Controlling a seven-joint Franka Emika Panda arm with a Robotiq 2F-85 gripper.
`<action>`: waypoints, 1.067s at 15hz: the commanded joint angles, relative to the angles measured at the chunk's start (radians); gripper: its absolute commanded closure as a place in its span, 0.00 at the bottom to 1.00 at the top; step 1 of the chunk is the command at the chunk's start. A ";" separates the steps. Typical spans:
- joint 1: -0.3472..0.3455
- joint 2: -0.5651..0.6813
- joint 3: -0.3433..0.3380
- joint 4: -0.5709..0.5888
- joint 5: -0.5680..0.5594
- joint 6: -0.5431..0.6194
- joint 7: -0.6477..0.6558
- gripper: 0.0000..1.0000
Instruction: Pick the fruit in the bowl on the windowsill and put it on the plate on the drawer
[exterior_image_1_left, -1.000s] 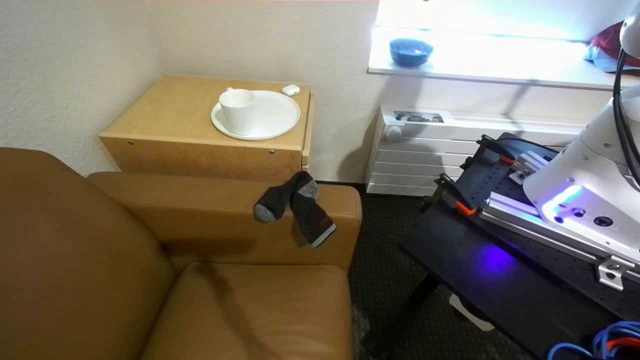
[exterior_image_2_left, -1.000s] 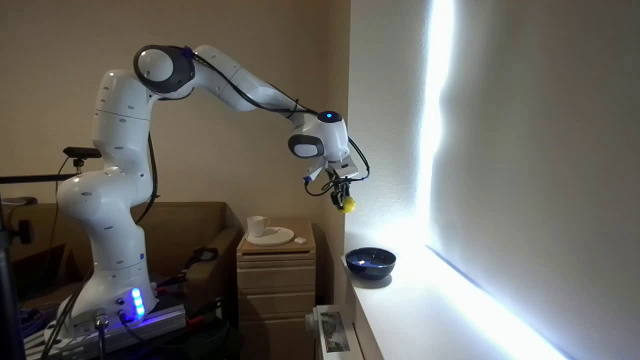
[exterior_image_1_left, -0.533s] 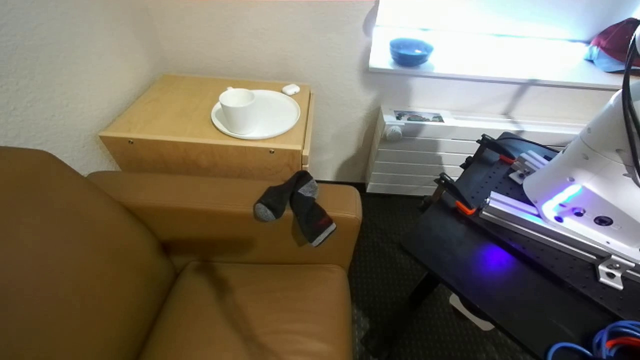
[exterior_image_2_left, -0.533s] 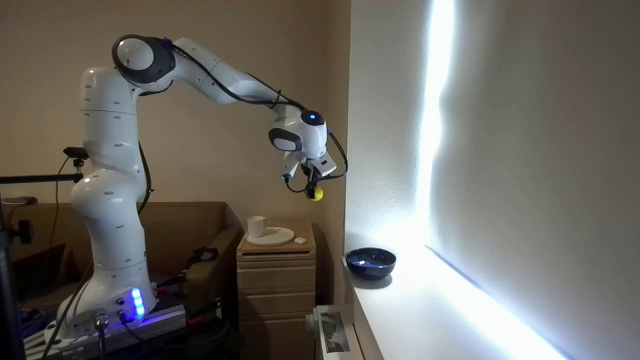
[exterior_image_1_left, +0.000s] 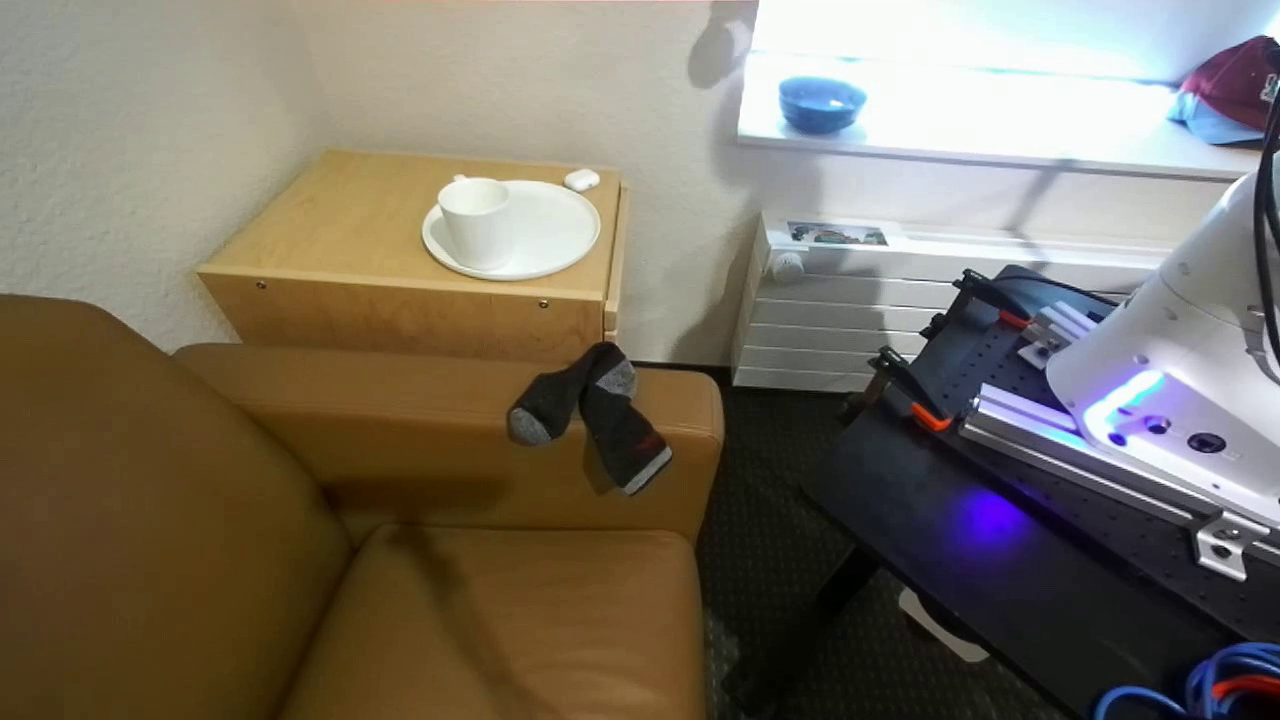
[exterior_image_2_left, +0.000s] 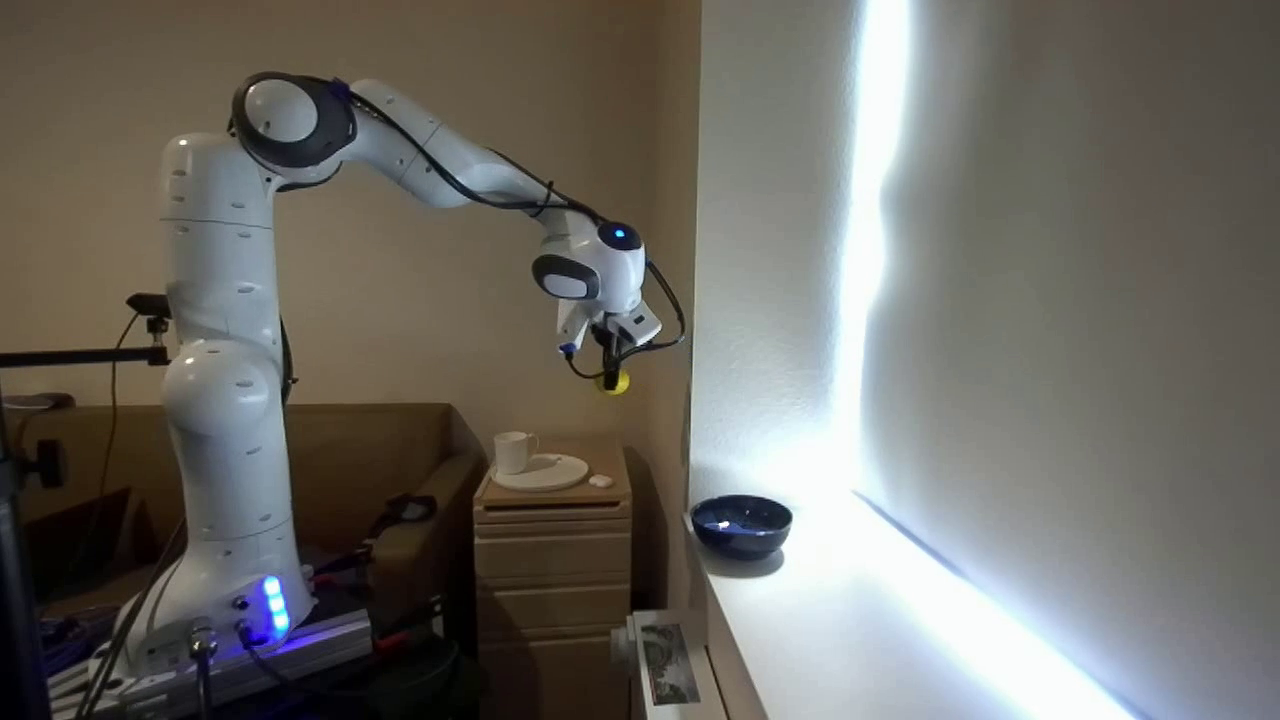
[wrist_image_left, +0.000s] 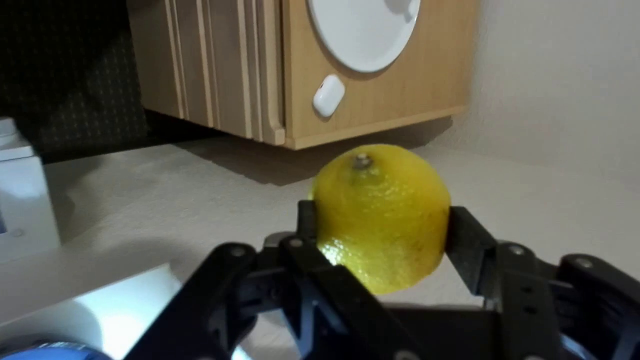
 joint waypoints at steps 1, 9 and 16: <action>0.157 0.012 0.028 0.055 -0.062 -0.009 0.027 0.59; 0.315 0.037 0.076 0.129 -0.124 0.077 0.077 0.34; 0.368 0.207 0.112 0.216 -0.243 -0.011 0.129 0.59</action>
